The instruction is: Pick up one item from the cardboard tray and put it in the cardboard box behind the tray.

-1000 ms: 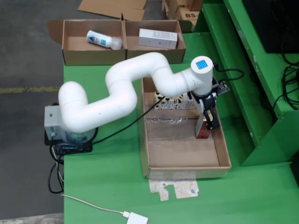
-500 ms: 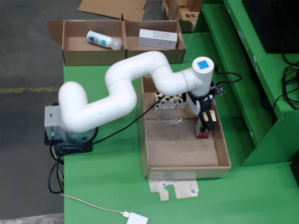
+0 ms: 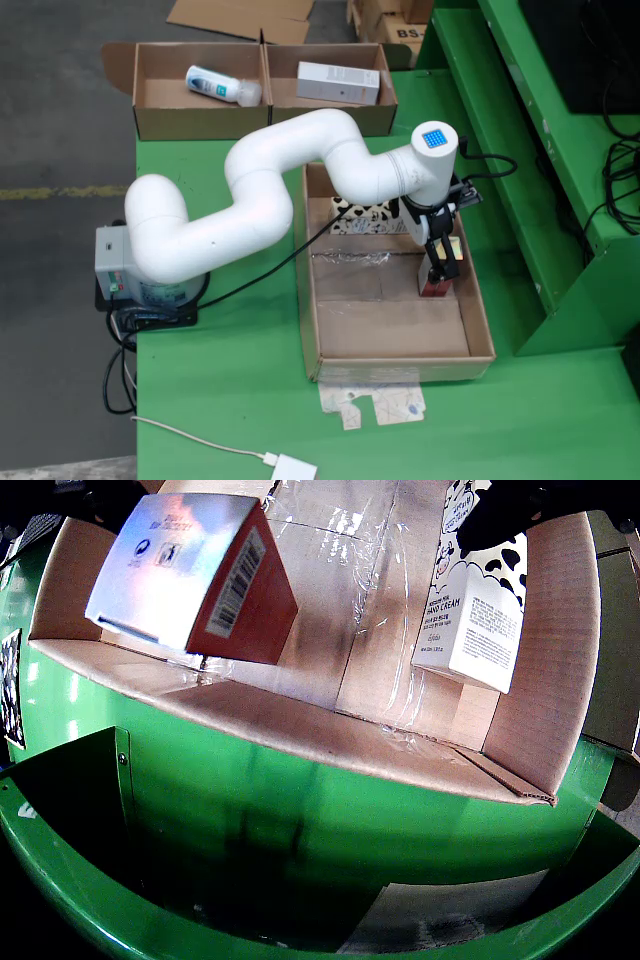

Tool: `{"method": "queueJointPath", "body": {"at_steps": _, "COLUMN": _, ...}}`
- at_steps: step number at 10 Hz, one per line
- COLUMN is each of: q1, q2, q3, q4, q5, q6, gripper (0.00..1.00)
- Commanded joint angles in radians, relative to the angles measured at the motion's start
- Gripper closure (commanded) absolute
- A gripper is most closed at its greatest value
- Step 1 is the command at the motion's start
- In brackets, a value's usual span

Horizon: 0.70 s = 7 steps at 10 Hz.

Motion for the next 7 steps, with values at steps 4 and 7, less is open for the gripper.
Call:
{"method": "queueJointPath", "body": {"at_steps": 4, "q1": 0.009, "q2": -0.025, "q3": 0.026, "q4": 0.267, "q5": -0.060, "q6": -0.007, "gripper": 0.00}}
{"method": "queueJointPath", "body": {"at_steps": 7, "q1": 0.009, "q2": -0.025, "q3": 0.026, "q4": 0.267, "q5": -0.060, "q6": -0.007, "gripper": 0.00}}
